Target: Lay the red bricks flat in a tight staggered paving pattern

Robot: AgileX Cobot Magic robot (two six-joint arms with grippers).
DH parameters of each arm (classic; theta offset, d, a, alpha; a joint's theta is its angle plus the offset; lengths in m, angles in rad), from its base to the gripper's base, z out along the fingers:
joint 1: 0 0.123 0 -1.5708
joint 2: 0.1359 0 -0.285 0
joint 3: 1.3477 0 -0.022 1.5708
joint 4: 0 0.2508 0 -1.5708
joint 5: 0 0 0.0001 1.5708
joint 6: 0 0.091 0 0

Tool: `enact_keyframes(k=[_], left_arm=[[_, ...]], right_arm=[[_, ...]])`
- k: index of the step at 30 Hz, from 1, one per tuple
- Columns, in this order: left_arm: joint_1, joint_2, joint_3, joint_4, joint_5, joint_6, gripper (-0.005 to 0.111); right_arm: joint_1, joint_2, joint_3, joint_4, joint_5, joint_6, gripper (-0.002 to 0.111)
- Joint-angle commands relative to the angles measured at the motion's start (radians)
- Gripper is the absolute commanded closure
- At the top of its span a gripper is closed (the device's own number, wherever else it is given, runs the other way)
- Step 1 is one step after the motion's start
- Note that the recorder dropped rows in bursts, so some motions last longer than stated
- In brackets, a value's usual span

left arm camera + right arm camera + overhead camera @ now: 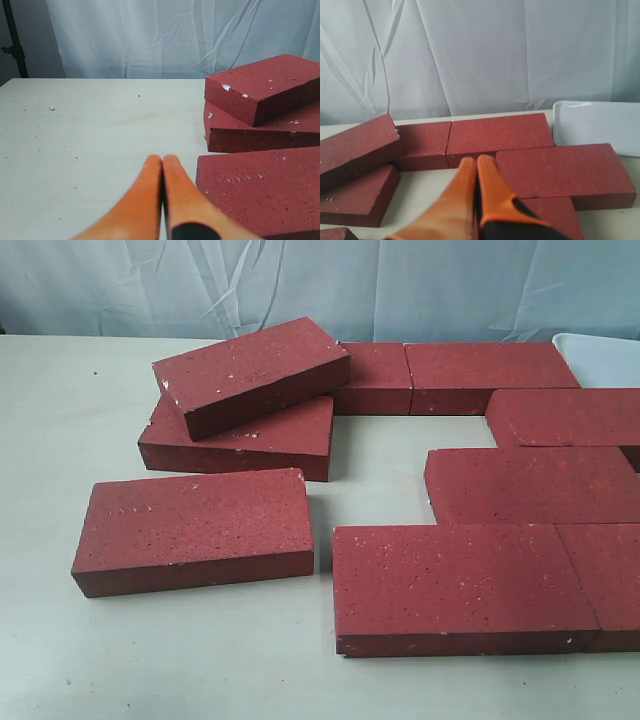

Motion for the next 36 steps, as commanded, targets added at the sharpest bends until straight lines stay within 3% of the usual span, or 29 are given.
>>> enact_keyframes(k=[1,23,36], left_arm=[[0.002,-0.004,0.005,-0.004,-0.013,0.000,0.107],[0.032,-0.004,0.005,-0.002,-0.013,0.000,0.107],[0.148,-0.004,0.005,0.009,-0.013,0.000,0.107]], right_arm=[[-0.005,0.084,-0.018,0.012,0.015,-0.003,0.109],[-0.003,0.332,-0.021,0.038,0.027,-0.003,0.109],[0.022,0.539,-0.132,0.089,0.077,-0.043,0.109]])
